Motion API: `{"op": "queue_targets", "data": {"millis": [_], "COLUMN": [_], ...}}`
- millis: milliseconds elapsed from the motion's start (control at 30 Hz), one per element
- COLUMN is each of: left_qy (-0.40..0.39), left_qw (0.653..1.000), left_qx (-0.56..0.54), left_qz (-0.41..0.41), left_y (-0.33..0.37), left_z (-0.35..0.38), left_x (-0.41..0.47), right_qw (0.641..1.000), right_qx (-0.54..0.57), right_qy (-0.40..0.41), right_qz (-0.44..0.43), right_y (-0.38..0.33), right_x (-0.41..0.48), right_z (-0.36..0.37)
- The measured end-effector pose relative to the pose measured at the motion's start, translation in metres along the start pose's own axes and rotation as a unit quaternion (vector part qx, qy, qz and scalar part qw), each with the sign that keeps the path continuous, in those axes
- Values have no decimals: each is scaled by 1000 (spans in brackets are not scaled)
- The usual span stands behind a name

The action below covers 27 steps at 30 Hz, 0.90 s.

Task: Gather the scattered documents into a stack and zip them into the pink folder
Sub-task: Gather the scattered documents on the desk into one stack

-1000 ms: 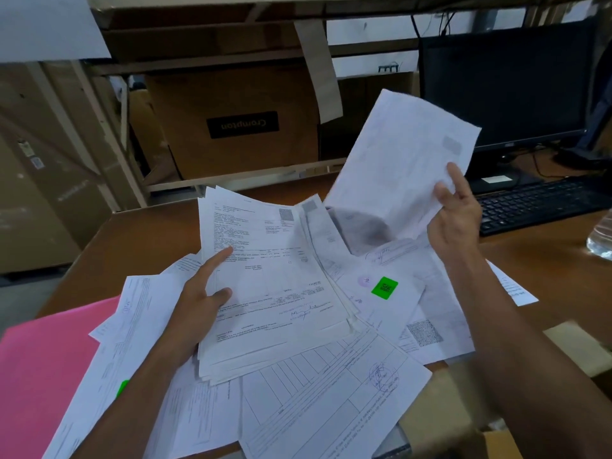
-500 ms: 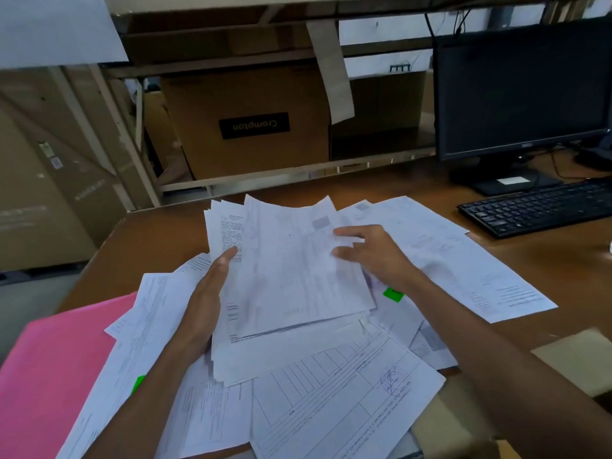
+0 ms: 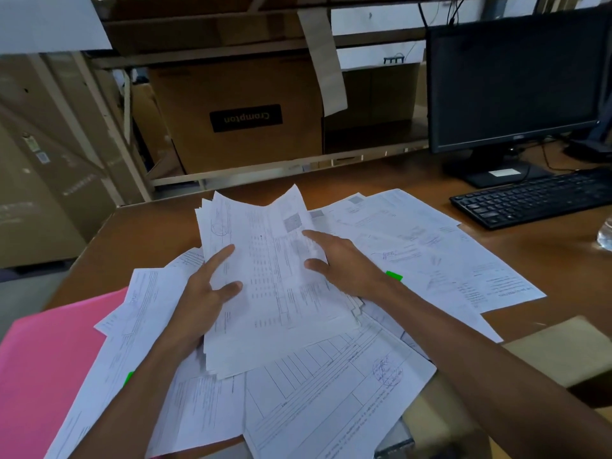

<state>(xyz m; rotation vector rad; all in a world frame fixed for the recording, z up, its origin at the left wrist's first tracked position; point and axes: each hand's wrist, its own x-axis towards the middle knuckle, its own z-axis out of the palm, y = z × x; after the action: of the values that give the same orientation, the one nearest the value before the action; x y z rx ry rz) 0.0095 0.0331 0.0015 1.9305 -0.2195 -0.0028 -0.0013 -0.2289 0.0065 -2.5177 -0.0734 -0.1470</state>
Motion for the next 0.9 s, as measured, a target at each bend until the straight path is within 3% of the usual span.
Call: {"op": "queue_targets", "data": {"millis": [133, 333, 433, 533, 700, 767, 800, 900], "left_qy": [9, 49, 91, 154, 223, 230, 229, 210], "left_qw": [1000, 998, 993, 982, 959, 957, 957, 962], "left_qx": [17, -27, -71, -108, -171, -168, -166, -165], "left_qz": [3, 12, 17, 13, -37, -57, -63, -59], "left_y": [-1, 5, 11, 11, 11, 12, 12, 13], "left_z": [0, -2, -6, -12, -26, -31, -32, -32], "left_x": [2, 0, -1, 1, 4, 5, 6, 5], "right_qw": [998, 992, 996, 977, 949, 941, 946, 967], "right_qx": [-5, -11, -61, -188, -271, -264, -239, -179], "right_qy": [55, 104, 59, 36, 145, 179, 157, -37], "right_qz": [-8, 74, 13, -92, -71, -112, -150, -175], "right_y": [22, 60, 31, -11, -52, -68, -77, -96], "right_x": [-2, -16, -42, -74, -91, -100, -103, -110], "right_z": [-20, -58, -43, -4, 31, 39, 44, 63]}}
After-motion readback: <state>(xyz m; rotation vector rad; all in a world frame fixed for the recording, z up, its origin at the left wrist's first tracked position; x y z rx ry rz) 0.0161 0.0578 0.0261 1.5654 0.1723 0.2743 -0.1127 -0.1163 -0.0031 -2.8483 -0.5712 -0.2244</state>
